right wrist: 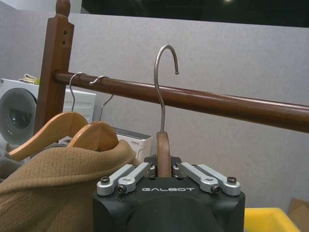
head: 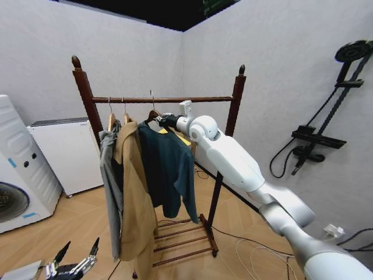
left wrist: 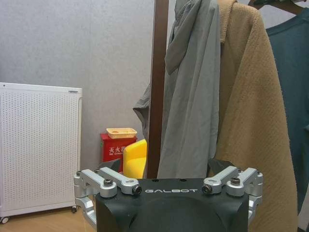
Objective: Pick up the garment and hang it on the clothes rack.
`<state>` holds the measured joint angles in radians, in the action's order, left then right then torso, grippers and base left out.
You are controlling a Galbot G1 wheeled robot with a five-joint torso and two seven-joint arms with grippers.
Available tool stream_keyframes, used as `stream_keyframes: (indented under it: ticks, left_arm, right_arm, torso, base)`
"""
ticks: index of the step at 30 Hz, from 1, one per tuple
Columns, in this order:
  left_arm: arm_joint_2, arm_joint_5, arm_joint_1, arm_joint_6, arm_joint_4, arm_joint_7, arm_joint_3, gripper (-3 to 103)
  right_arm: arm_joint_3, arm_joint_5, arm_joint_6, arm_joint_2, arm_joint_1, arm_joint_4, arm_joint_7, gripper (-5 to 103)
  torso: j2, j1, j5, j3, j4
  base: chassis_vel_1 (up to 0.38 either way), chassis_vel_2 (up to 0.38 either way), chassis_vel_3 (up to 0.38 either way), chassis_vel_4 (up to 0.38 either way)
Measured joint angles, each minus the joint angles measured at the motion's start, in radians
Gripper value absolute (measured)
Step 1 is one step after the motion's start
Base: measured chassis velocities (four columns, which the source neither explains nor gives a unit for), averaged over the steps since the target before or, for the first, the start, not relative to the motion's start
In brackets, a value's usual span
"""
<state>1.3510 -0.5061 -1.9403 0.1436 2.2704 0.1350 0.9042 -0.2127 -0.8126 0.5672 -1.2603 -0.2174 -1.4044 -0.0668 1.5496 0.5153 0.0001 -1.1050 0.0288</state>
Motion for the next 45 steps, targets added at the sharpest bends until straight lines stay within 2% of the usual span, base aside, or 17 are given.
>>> stream_keyframes:
  ticks: [10, 26, 27, 28, 29, 31, 32, 33, 34, 35, 37, 38, 41, 44, 45]
  left_arm:
    - [0.0, 0.0, 0.0, 0.0, 0.0, 0.0, 0.0, 100]
    - [0.0, 0.0, 0.0, 0.0, 0.0, 0.0, 0.0, 100]
    - [0.0, 0.0, 0.0, 0.0, 0.0, 0.0, 0.0, 100]
    - [0.0, 0.0, 0.0, 0.0, 0.0, 0.0, 0.0, 100]
    - [0.0, 0.0, 0.0, 0.0, 0.0, 0.0, 0.0, 100]
    - [0.0, 0.0, 0.0, 0.0, 0.0, 0.0, 0.0, 100]
    - [0.0, 0.0, 0.0, 0.0, 0.0, 0.0, 0.0, 100]
    - [0.0, 0.0, 0.0, 0.0, 0.0, 0.0, 0.0, 100]
    - [0.0, 0.0, 0.0, 0.0, 0.0, 0.0, 0.0, 100]
    - [0.0, 0.0, 0.0, 0.0, 0.0, 0.0, 0.0, 100]
    - [0.0, 0.0, 0.0, 0.0, 0.0, 0.0, 0.0, 100]
    - [0.0, 0.0, 0.0, 0.0, 0.0, 0.0, 0.0, 100]
    - [0.0, 0.0, 0.0, 0.0, 0.0, 0.0, 0.0, 100]
    - [0.0, 0.0, 0.0, 0.0, 0.0, 0.0, 0.0, 100]
    - [0.0, 0.0, 0.0, 0.0, 0.0, 0.0, 0.0, 100]
  right_arm:
    - [0.005, 0.002, 0.014, -0.018, -0.006, 0.077, 0.008, 9]
    - [0.02, 0.011, 0.01, -0.015, 0.095, 0.041, 0.041, 8]
    - [0.015, 0.007, 0.006, -0.016, 0.106, 0.041, 0.044, 13]
    - [0.012, 0.003, -0.002, -0.018, 0.111, 0.043, 0.048, 18]
    - [0.012, 0.003, -0.002, -0.018, 0.111, 0.043, 0.048, 18]
    - [0.016, -0.014, -0.028, -0.022, 0.114, 0.029, 0.078, 28]
    - [0.016, -0.014, -0.028, -0.022, 0.114, 0.029, 0.078, 28]
    - [0.019, -0.018, -0.035, -0.022, 0.114, 0.019, 0.086, 33]
    - [0.02, -0.024, -0.043, -0.021, 0.118, 0.007, 0.1, 39]
    - [0.02, -0.024, -0.043, -0.021, 0.118, 0.007, 0.1, 39]
    - [0.022, -0.031, -0.048, -0.017, 0.126, -0.02, 0.114, 50]
    - [0.022, -0.031, -0.048, -0.017, 0.126, -0.02, 0.114, 50]
    - [0.037, -0.048, -0.029, 0.014, 0.164, -0.117, 0.155, 66]
    - [0.049, -0.057, -0.014, 0.032, 0.184, -0.169, 0.178, 72]
    - [0.066, -0.08, 0.006, 0.062, 0.212, -0.239, 0.211, 77]
  torso:
    - [0.0, 0.0, -0.0001, 0.0, -0.0001]
    - [0.001, 0.0, 0.0001, 0.001, 0.0]
    - [0.001, -0.001, -0.0015, 0.0, 0.0]
    - [0.0, 0.0, 0.0008, -0.001, -0.0003]
    - [0.0, 0.0, 0.0008, -0.001, -0.0003]
    - [0.0, 0.0, -0.0002, 0.0, -0.0003]
    - [0.0, 0.0, -0.0002, 0.0, -0.0003]
    - [0.0, 0.0, -0.0009, 0.0, -0.0004]
    - [0.0, 0.0, 0.0003, 0.0, -0.0003]
    - [0.0, 0.0, 0.0003, 0.0, -0.0003]
    - [0.0, 0.0, -0.0004, 0.0, -0.0003]
    - [0.0, 0.0, -0.0004, 0.0, -0.0003]
    - [0.0, 0.0, 0.0, 0.0, -0.0004]
    - [0.0, 0.0, -0.0001, 0.0, -0.0004]
    - [0.0, 0.0, -0.0001, 0.0, -0.0006]
  base:
    - [0.0, 0.0, 0.0, 0.0]
    - [0.0, 0.0, 0.0, 0.0]
    - [0.0, 0.0, 0.0, 0.0]
    - [0.0, 0.0, 0.0, 0.0]
    - [0.0, 0.0, 0.0, 0.0]
    - [-0.029, 0.012, 0.009, 0.002]
    - [-0.057, 0.023, 0.018, 0.004]
    - [0.0, 0.0, 0.0, 0.0]
    - [0.0, 0.0, 0.0, 0.0]
    - [0.0, 0.0, 0.0, 0.0]
    - [0.0, 0.0, 0.0, 0.0]
    - [0.0, 0.0, 0.0, 0.0]
    - [0.0, 0.0, 0.0, 0.0]
    - [0.0, 0.0, 0.0, 0.0]
    - [0.0, 0.0, 0.0, 0.0]
